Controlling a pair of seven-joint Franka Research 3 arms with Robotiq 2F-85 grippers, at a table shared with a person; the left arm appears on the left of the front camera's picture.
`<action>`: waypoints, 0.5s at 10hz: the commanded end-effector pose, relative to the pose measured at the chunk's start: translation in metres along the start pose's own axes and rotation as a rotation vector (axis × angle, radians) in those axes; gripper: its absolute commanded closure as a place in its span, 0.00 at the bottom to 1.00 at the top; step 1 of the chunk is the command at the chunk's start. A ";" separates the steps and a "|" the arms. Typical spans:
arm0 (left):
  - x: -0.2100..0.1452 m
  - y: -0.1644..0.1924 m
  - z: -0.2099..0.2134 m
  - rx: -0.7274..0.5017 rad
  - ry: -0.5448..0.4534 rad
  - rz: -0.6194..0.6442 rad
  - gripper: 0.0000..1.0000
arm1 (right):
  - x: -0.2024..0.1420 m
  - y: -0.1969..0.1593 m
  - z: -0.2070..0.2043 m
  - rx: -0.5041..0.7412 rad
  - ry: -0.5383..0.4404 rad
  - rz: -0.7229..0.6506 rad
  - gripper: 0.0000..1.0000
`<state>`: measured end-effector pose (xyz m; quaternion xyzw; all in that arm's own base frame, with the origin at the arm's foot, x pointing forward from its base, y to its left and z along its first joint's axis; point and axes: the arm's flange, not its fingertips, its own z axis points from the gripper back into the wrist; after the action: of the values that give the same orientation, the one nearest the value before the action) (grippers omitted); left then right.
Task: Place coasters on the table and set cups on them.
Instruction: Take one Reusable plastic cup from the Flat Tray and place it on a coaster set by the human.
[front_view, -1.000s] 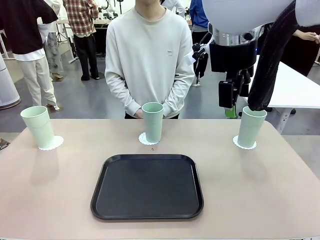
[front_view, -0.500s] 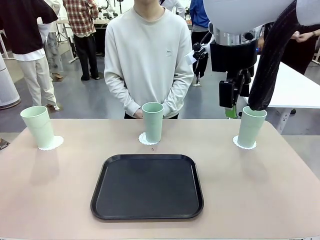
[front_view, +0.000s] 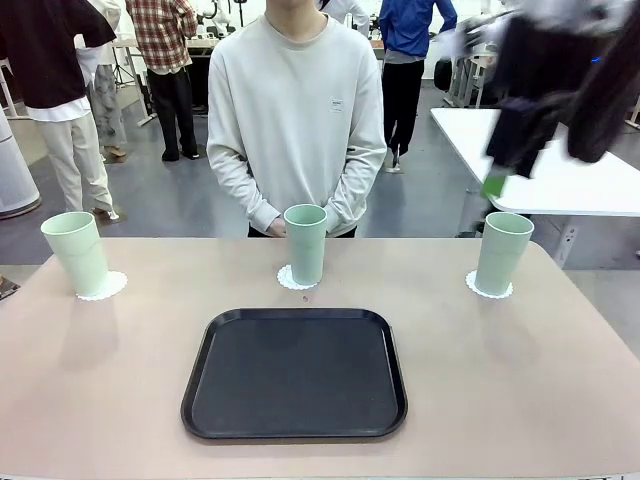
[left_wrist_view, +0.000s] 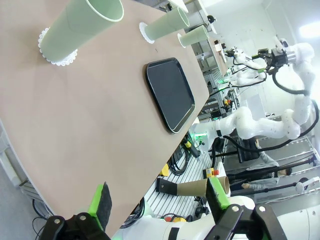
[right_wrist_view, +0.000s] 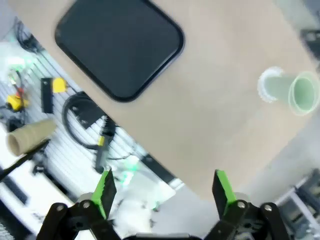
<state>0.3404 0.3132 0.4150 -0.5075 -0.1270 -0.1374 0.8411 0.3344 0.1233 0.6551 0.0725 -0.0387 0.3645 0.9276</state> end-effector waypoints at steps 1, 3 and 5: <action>-0.001 -0.002 0.001 0.002 -0.002 -0.006 0.00 | -0.055 -0.094 0.000 0.511 -0.392 -0.487 0.00; -0.001 -0.002 0.001 0.002 -0.002 -0.006 0.00 | -0.141 -0.167 -0.015 0.849 -0.621 -0.643 0.00; -0.001 -0.002 0.001 0.002 -0.002 -0.006 0.00 | -0.201 -0.236 -0.071 1.175 -0.715 -0.667 0.00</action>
<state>0.3404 0.3134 0.4148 -0.5075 -0.1269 -0.1372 0.8411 0.3253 -0.1648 0.5618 0.4265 -0.0657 0.1352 0.8919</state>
